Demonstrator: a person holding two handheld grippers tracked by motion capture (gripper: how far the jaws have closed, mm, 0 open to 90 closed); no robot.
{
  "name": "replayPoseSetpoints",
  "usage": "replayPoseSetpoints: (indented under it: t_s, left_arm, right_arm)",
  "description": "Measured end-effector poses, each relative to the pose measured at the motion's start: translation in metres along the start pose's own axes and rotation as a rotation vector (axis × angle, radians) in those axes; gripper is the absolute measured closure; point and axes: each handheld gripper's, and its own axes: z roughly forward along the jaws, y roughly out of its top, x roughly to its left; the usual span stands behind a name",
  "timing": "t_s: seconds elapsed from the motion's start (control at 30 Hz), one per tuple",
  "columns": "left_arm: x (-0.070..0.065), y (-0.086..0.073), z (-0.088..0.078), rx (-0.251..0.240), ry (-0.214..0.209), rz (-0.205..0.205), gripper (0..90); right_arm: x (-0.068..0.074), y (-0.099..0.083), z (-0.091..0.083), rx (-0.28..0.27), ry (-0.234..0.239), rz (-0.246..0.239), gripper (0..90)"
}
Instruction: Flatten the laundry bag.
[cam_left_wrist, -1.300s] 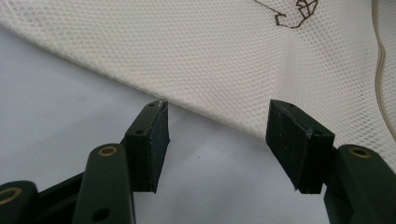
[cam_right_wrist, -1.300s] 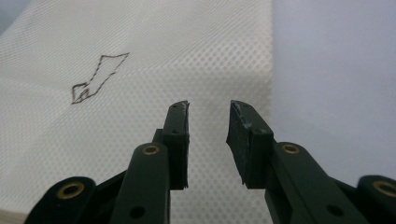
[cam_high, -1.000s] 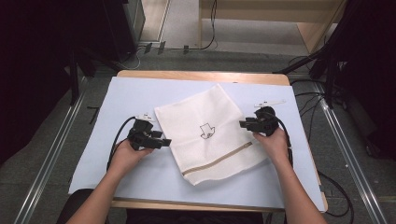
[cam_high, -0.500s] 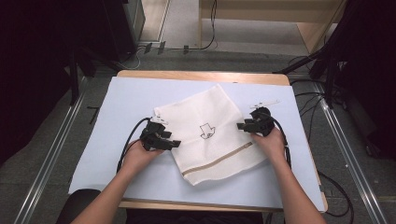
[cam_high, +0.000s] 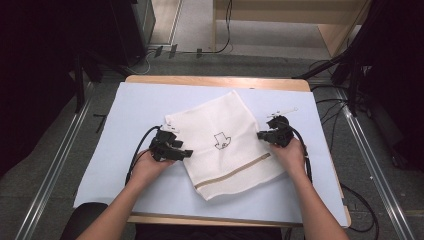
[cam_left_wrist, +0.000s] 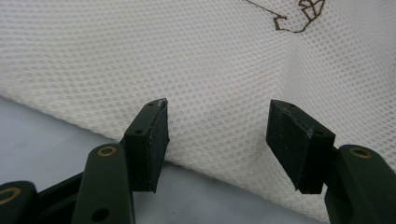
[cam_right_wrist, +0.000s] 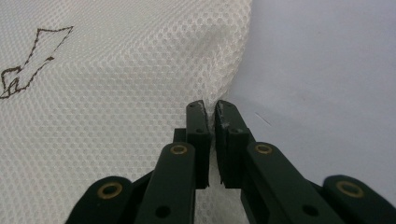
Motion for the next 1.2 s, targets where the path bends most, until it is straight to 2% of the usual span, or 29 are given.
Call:
replayPoseSetpoints:
  t_s: [0.1, 0.23, 0.33, 0.4, 0.67, 0.8, 0.87, 0.97, 1.13, 1.17, 1.2]
  left_arm:
    - [0.008, 0.000, -0.009, -0.018, 0.021, -0.021, 40.4]
    - [0.021, -0.002, -0.018, -0.033, 0.042, -0.076, 40.9]
    - [0.027, -0.003, -0.020, -0.008, 0.085, -0.089, 41.0]
    - [0.029, -0.004, -0.019, -0.002, 0.076, -0.101, 40.9]
    - [0.022, 0.000, -0.002, 0.033, 0.041, -0.114, 41.1]
    - [0.012, 0.002, 0.003, 0.026, 0.099, -0.084, 42.2]
    - [0.008, 0.001, 0.004, 0.025, 0.141, -0.062, 49.3]
    - [0.008, 0.000, 0.004, 0.011, 0.162, -0.075, 58.0]
    - [0.015, -0.001, 0.004, -0.010, 0.144, -0.128, 73.0]
    - [0.016, -0.001, 0.004, -0.015, 0.133, -0.146, 77.1]
    - [0.018, 0.000, 0.004, -0.015, 0.104, -0.167, 83.7]
  right_arm:
    - [0.002, -0.002, -0.003, 0.006, -0.008, 0.028, 87.2]
    - [0.004, -0.006, -0.004, -0.006, -0.018, 0.024, 87.1]
    - [0.004, -0.008, -0.005, -0.008, -0.017, 0.024, 86.7]
    - [0.005, -0.009, -0.005, -0.013, -0.017, 0.029, 86.5]
    - [0.005, -0.009, -0.004, -0.018, -0.021, 0.028, 86.2]
    - [0.005, -0.010, -0.004, -0.019, -0.022, 0.025, 86.2]
    - [0.006, -0.010, -0.004, -0.017, -0.023, 0.028, 86.2]
    - [0.007, -0.010, -0.004, -0.018, -0.025, 0.025, 86.3]
    - [0.008, -0.011, -0.004, -0.018, -0.026, 0.029, 86.2]
    - [0.008, -0.011, -0.004, -0.018, -0.026, 0.031, 86.3]
    - [0.008, -0.011, -0.004, -0.017, -0.026, 0.028, 86.3]
